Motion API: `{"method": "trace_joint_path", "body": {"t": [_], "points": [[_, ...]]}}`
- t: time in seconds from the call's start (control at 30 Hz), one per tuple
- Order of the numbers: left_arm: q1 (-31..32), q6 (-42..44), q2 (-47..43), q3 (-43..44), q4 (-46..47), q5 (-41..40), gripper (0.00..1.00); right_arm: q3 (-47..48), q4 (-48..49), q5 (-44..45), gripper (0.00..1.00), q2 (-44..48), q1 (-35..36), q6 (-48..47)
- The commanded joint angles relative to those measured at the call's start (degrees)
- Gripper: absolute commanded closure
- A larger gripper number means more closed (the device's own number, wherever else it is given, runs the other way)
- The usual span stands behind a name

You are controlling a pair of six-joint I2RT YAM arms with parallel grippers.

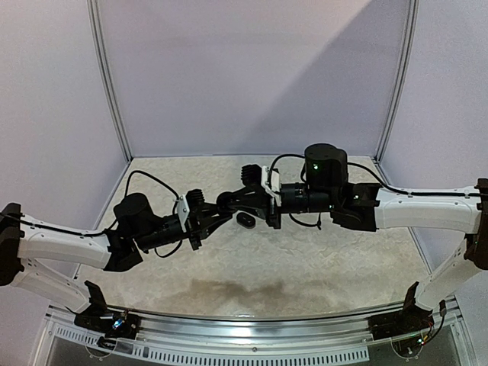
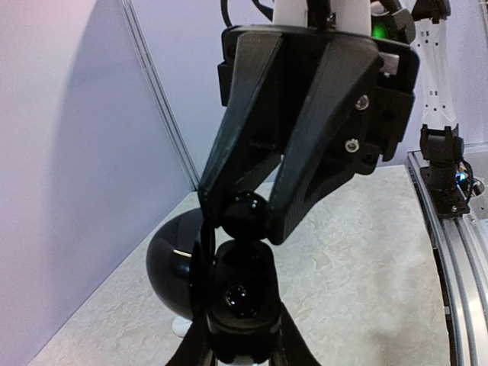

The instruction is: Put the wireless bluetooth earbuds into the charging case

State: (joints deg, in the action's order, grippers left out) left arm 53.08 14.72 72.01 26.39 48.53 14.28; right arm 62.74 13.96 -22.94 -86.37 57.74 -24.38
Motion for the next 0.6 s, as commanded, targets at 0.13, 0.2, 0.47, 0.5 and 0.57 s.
{"method": "trace_joint_path", "body": {"t": [0.13, 0.2, 0.47, 0.5, 0.57], "points": [[1.24, 0.52, -0.66, 1.88, 3.06, 3.65, 1.00, 0.91, -3.40, 6.94, 0.97, 0.92, -2.06, -0.76], [1.24, 0.51, -0.63, 1.88, 3.07, 3.63, 1.00, 0.94, -3.25, 6.24, 0.97, 1.26, -2.34, -0.44], [1.24, 0.54, -0.63, 1.97, 3.30, 3.49, 1.00, -0.18, -1.66, 4.19, 0.97, 2.12, -3.44, 1.83], [1.24, 0.49, -0.62, 2.00, 3.36, 3.47, 1.00, -0.44, -0.97, 3.98, 0.98, 2.33, -3.55, 2.59], [1.24, 0.54, -0.64, 1.91, 3.43, 3.43, 1.00, -1.08, 0.15, 3.60, 0.98, 2.58, -3.75, 3.35]]}}
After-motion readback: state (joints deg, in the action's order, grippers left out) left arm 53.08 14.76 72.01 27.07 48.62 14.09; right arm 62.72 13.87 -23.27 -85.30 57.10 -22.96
